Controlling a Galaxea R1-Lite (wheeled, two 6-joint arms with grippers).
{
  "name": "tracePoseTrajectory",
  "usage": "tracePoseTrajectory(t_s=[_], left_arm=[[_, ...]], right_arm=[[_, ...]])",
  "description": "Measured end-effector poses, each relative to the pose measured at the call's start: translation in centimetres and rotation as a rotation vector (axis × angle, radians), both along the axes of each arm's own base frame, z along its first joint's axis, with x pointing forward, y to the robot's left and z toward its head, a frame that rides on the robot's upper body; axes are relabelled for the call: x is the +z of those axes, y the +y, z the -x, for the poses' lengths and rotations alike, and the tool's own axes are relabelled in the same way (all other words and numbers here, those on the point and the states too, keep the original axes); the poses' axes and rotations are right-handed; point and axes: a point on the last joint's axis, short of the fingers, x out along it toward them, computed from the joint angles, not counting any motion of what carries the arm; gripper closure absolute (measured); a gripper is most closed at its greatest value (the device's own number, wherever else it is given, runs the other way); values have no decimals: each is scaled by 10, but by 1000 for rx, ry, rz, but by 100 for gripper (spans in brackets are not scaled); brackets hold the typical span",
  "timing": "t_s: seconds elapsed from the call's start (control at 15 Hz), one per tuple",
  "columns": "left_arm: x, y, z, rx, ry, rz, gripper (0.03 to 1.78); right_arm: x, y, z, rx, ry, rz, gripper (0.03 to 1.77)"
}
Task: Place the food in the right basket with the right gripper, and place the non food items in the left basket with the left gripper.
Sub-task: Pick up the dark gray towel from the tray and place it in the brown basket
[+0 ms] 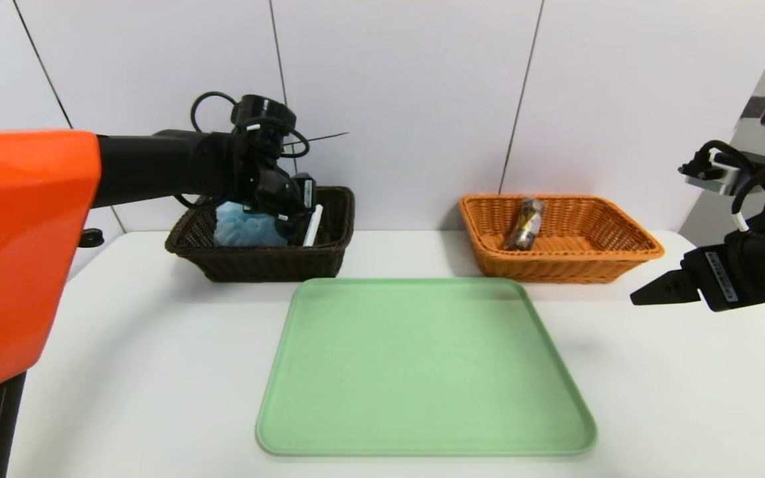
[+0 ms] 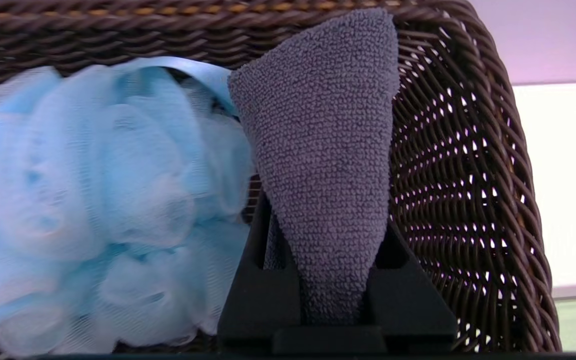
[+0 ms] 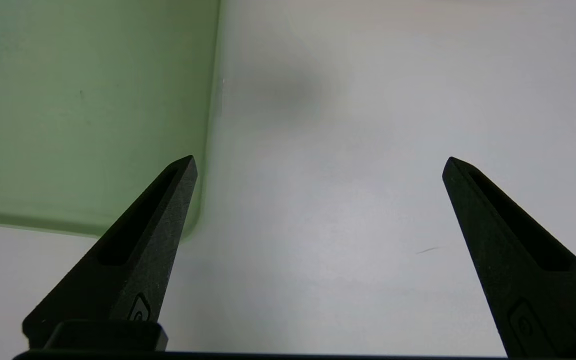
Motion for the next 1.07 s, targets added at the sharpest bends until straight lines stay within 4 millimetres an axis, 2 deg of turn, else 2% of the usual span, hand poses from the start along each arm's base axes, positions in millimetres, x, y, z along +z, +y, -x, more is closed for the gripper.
tracePoseTrajectory(t_s=[0.4,0.6,0.8,1.07], left_arm=[[-24,-4,-11,1,45,-24,151],[-31,-4,-14,6,57,-30,110],[-29,-4,-14,8,45,-27,78],[3,0,0,15,-20,-24,51]], right_arm=[[0,-1,4,-1,0,0,10],[-1,-1,5,1,0,0,10],[-1,-1,6,2,0,-1,10],[0,-1,7,2,-2,-1,10]])
